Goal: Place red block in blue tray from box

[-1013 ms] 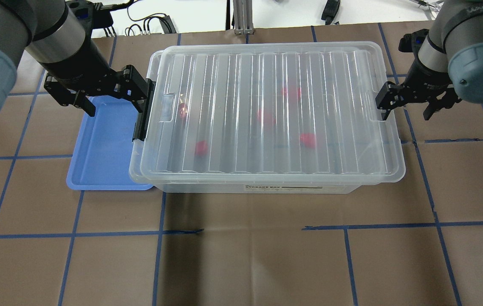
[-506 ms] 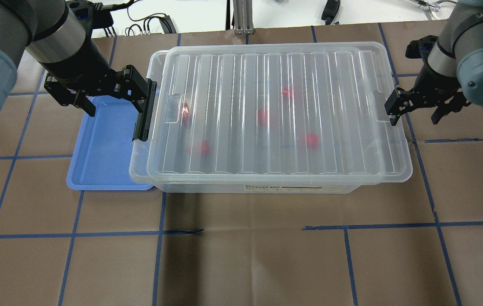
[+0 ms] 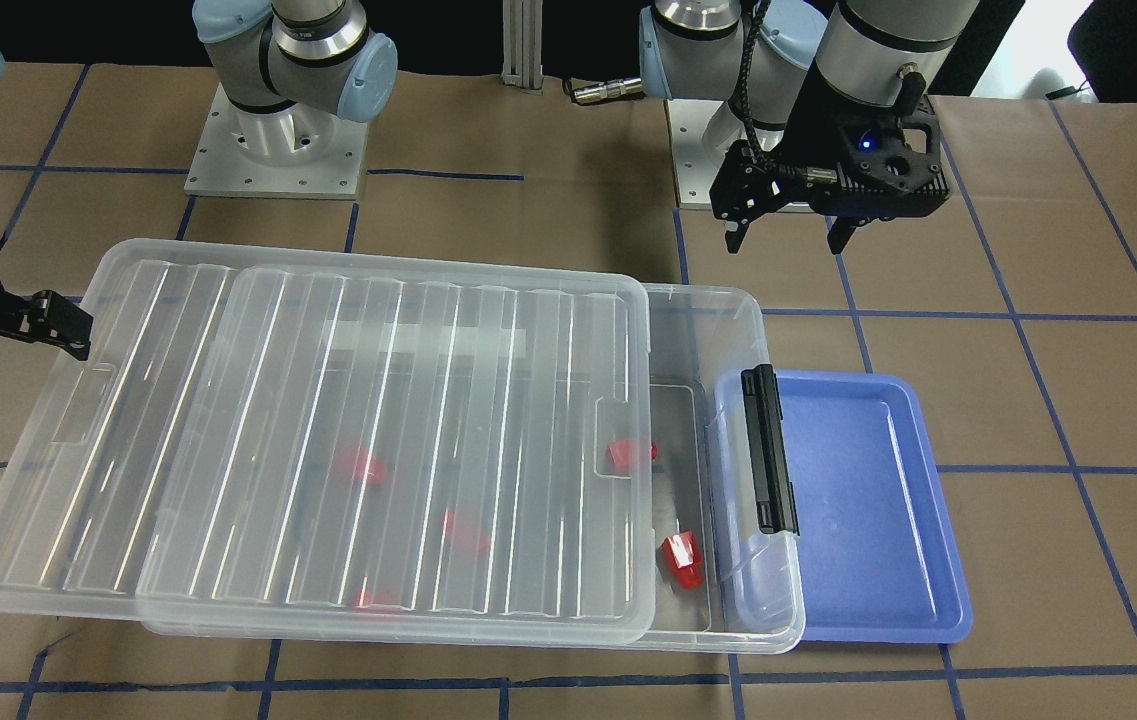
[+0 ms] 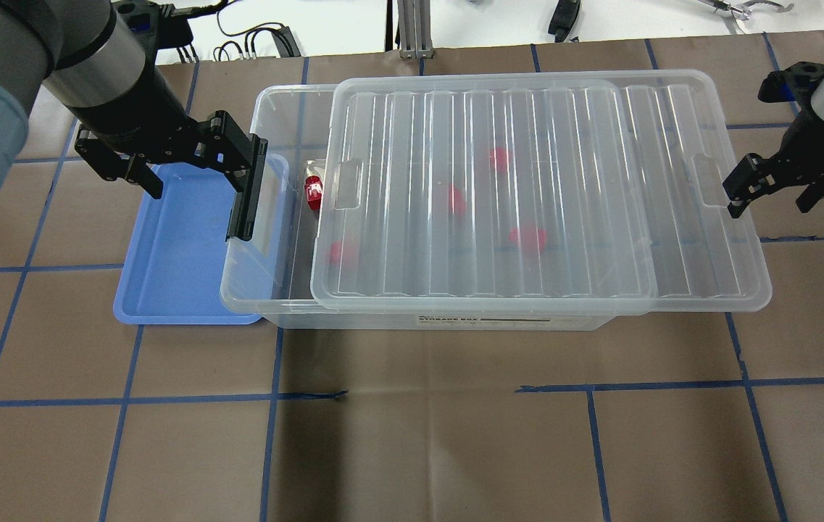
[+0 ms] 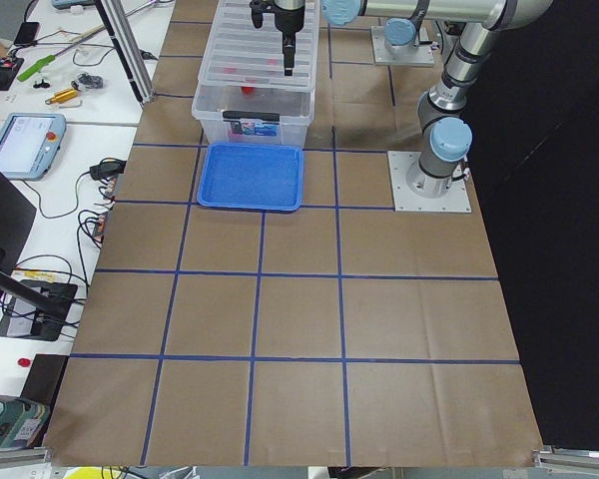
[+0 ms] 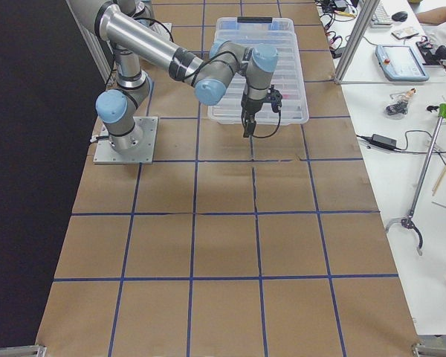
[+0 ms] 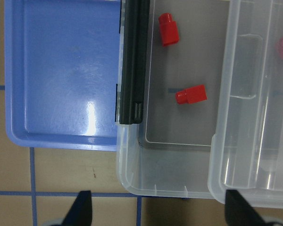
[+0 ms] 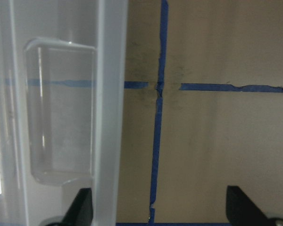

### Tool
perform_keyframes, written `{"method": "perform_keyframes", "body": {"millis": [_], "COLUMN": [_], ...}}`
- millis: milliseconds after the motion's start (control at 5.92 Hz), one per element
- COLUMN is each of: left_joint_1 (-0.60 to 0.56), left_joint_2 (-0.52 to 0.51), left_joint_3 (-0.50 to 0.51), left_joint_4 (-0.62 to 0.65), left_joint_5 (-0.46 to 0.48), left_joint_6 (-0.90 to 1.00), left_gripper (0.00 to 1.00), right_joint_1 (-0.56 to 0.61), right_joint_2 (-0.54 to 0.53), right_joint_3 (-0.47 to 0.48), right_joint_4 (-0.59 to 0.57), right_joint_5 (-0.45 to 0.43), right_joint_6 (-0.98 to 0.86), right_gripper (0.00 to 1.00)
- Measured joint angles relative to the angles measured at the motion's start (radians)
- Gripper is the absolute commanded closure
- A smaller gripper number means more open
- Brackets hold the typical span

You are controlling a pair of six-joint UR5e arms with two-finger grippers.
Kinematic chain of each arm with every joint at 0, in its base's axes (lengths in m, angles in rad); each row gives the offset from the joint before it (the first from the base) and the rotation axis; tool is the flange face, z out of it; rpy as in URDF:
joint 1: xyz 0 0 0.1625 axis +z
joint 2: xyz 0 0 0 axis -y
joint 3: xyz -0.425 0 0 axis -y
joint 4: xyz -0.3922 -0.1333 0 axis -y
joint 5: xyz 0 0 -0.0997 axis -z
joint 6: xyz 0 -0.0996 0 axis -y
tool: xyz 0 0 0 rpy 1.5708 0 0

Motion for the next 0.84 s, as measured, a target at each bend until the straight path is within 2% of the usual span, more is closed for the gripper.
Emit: {"method": "perform_keyframes", "body": {"millis": [338,506,844], "left_joint_1": [0.000,-0.002,0.005], "left_joint_2": [-0.001,-0.005,-0.023], "left_joint_3": [-0.002,-0.009,-0.021], "left_joint_4": [-0.002,-0.003,0.008], "left_joint_5": [-0.005,-0.006,-0.001], "left_joint_6": [0.036,0.125,0.513], "left_gripper": [0.02,0.02,0.02], "right_joint_1": [-0.096,-0.129,-0.145], "right_joint_2": [0.000,-0.002,-0.007], "right_joint_3": [-0.004,-0.008,-0.012], "right_joint_4": [0.000,0.000,0.000], "right_joint_5": [-0.047,-0.053,-0.056], "right_joint_6": [-0.106,-0.133,-0.145], "right_gripper": [0.00,0.00,0.00]}}
